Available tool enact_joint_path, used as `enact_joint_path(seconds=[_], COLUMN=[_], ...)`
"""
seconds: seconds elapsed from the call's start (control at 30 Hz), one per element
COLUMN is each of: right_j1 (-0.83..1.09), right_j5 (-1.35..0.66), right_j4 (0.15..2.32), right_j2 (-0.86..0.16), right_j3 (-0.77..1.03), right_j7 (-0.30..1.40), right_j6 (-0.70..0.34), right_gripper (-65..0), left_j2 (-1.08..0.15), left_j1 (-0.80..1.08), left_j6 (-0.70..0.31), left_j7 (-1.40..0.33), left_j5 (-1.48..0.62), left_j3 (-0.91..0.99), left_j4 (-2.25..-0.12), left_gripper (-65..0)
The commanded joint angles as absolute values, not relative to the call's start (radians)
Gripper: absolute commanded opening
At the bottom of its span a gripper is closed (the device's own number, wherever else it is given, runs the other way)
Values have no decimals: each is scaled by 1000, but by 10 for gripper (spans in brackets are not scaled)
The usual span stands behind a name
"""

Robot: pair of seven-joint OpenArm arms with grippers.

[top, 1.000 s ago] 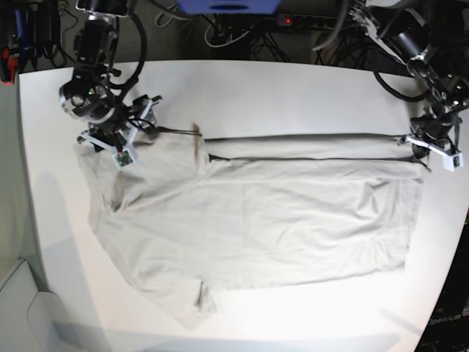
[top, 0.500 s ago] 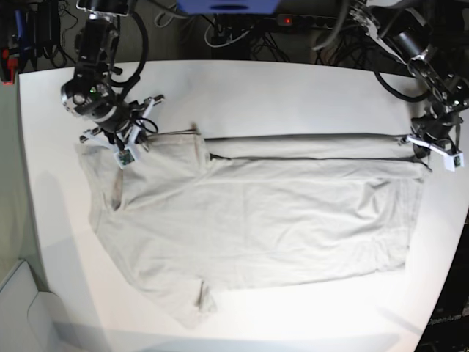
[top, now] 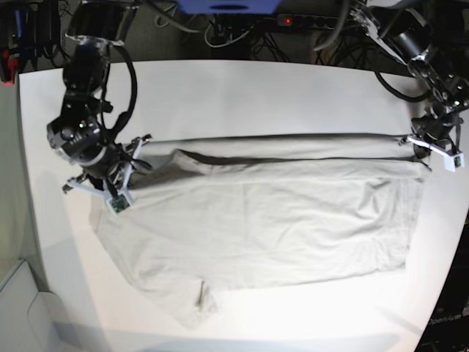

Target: Layout the t-shirt on the table in an organized manner, then fold the t-shirt properly

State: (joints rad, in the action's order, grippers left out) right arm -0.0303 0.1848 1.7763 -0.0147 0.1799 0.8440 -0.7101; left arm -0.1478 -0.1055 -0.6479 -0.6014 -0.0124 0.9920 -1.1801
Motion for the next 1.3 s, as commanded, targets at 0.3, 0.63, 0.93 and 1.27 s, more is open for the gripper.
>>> enact_joint_path(seconds=[0.3,0.63,0.93,1.27], right_j1=[-334,-552,-601,-486], right_j5=[168,168,168,168], right_j4=[1512,1211,1066,1313], right_j2=[-10,-8,-12,-85], right_j3=[24,2,8,117], right_j7=[812,751,687,788], right_j6=[-698,-698,-698,-698], right_gripper=[-650,-650,-468,-262], left_j2=[-168,-168,-168,-168], left_j1=[-114,-113,-113,-113], left_j6=[-648,-648,-648,-648], left_j7=[-582,-582,-582,-582], left_j5=[-27,-27,-27,-27], left_j3=[992,992,992,992], left_j4=[-1202,-1202,-1202,-1202], left_gripper=[-648,-648,-648,-648])
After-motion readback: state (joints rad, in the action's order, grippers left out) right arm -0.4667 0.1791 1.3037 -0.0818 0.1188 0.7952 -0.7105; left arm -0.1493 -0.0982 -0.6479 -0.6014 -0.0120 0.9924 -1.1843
